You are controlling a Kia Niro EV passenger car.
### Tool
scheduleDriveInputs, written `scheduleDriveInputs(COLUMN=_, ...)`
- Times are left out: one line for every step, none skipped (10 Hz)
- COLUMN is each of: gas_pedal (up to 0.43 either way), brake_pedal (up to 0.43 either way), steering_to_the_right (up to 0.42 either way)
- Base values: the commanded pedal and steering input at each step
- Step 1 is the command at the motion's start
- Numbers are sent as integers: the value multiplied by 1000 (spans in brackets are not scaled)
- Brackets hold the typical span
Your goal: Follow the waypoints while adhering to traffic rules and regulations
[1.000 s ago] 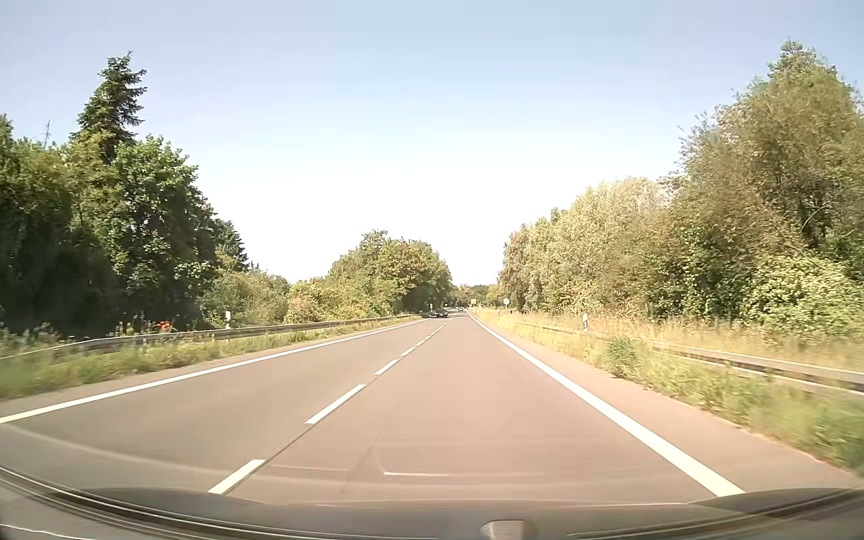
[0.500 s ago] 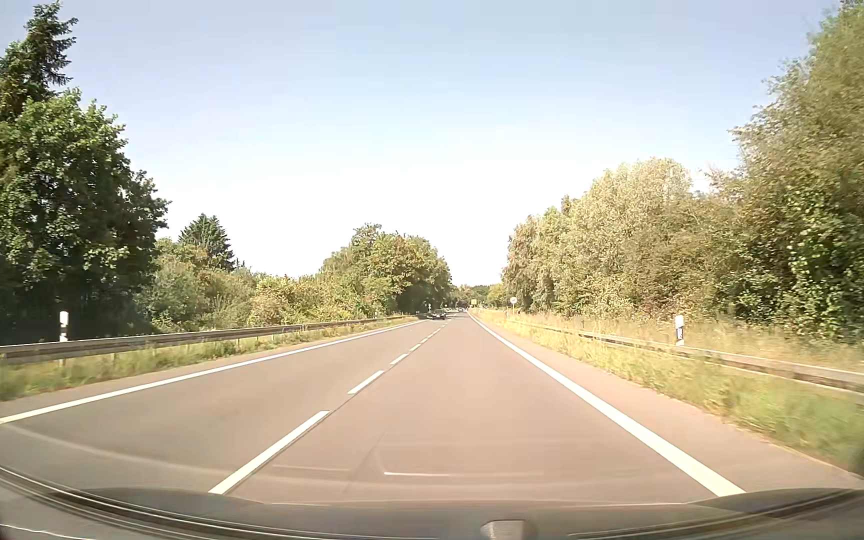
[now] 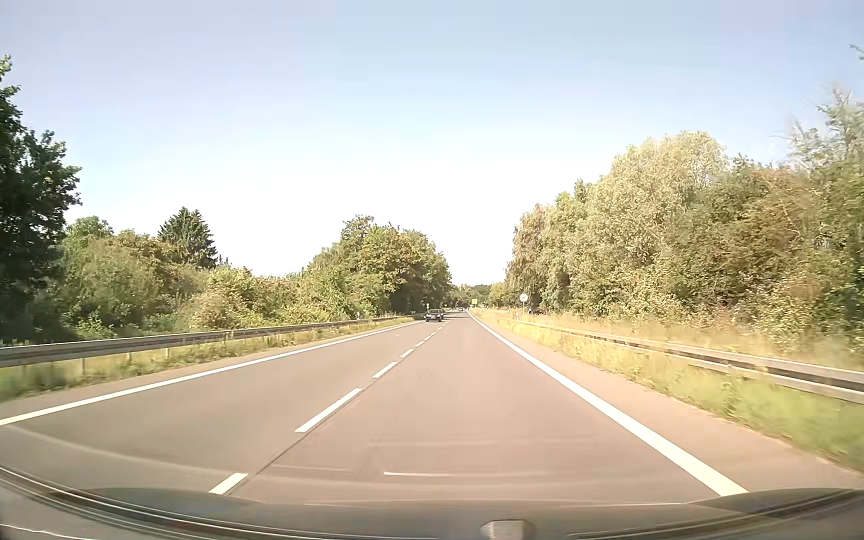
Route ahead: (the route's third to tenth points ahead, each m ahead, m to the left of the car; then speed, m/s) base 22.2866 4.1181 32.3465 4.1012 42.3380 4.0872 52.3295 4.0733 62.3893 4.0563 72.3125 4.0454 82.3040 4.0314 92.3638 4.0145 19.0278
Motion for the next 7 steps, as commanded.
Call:
scheduleDriveInputs(gas_pedal=319, brake_pedal=30, steering_to_the_right=-2)
scheduleDriveInputs(gas_pedal=319, brake_pedal=30, steering_to_the_right=-2)
scheduleDriveInputs(gas_pedal=319, brake_pedal=30, steering_to_the_right=-1)
scheduleDriveInputs(gas_pedal=319, brake_pedal=30, steering_to_the_right=-2)
scheduleDriveInputs(gas_pedal=319, brake_pedal=30, steering_to_the_right=-2)
scheduleDriveInputs(gas_pedal=319, brake_pedal=30, steering_to_the_right=-2)
scheduleDriveInputs(gas_pedal=319, brake_pedal=30, steering_to_the_right=-2)
